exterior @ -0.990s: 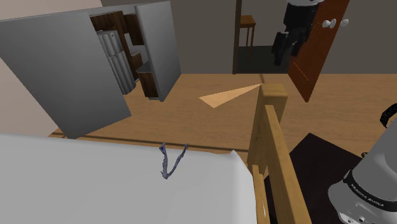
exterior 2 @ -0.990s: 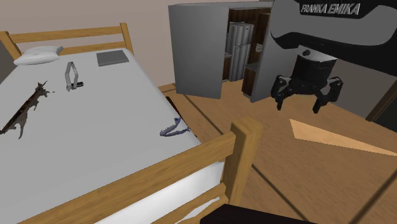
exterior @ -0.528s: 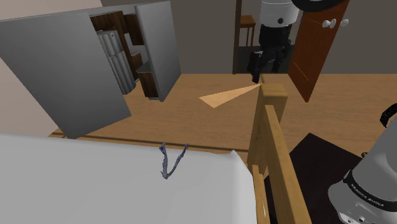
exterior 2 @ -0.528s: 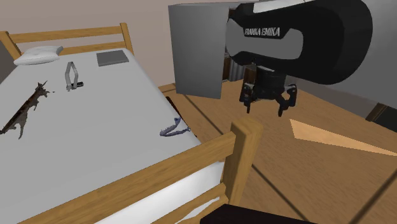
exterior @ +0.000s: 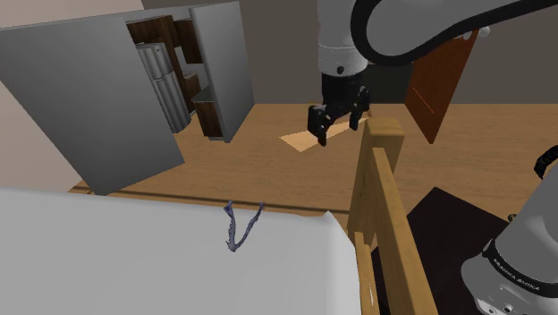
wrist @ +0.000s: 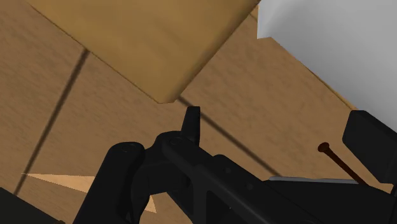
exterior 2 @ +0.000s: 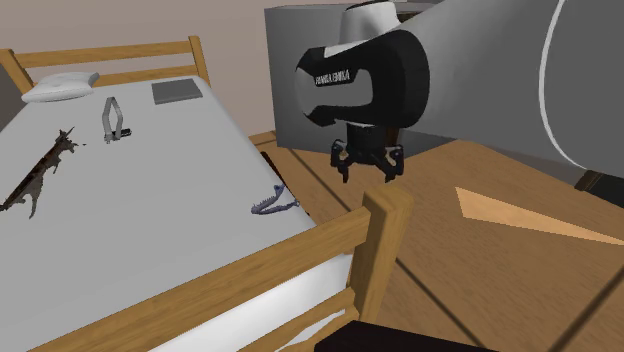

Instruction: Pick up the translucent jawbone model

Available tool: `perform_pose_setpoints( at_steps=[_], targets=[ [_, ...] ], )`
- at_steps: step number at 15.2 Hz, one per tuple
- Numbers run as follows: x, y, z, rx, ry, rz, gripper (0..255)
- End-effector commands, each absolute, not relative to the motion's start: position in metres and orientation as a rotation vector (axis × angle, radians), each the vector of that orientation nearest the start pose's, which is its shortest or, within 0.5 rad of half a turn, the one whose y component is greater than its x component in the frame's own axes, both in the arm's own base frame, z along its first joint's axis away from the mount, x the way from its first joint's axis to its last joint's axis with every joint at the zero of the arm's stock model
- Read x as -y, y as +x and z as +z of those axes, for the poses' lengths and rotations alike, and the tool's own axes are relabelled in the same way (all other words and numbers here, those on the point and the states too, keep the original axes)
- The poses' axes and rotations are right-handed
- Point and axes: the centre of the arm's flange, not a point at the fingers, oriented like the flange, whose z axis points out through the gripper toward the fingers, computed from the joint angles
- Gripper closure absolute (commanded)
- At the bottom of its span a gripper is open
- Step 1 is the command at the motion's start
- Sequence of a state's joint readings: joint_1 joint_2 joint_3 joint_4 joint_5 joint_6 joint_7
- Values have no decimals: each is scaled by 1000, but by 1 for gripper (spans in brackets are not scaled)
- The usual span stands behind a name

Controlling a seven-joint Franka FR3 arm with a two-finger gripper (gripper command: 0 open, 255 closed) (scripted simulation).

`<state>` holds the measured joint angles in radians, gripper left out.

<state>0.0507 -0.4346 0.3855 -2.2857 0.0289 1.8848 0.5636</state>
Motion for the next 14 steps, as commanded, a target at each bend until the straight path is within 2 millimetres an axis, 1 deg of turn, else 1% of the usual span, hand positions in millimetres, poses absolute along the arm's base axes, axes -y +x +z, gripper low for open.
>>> perform_pose_setpoints(
  at_steps=[1,14],
  targets=[
    [-221,394,500,-299,-3242,-102,0],
    [-370,451,426,-450,-3249,-60,0]
  ],
)
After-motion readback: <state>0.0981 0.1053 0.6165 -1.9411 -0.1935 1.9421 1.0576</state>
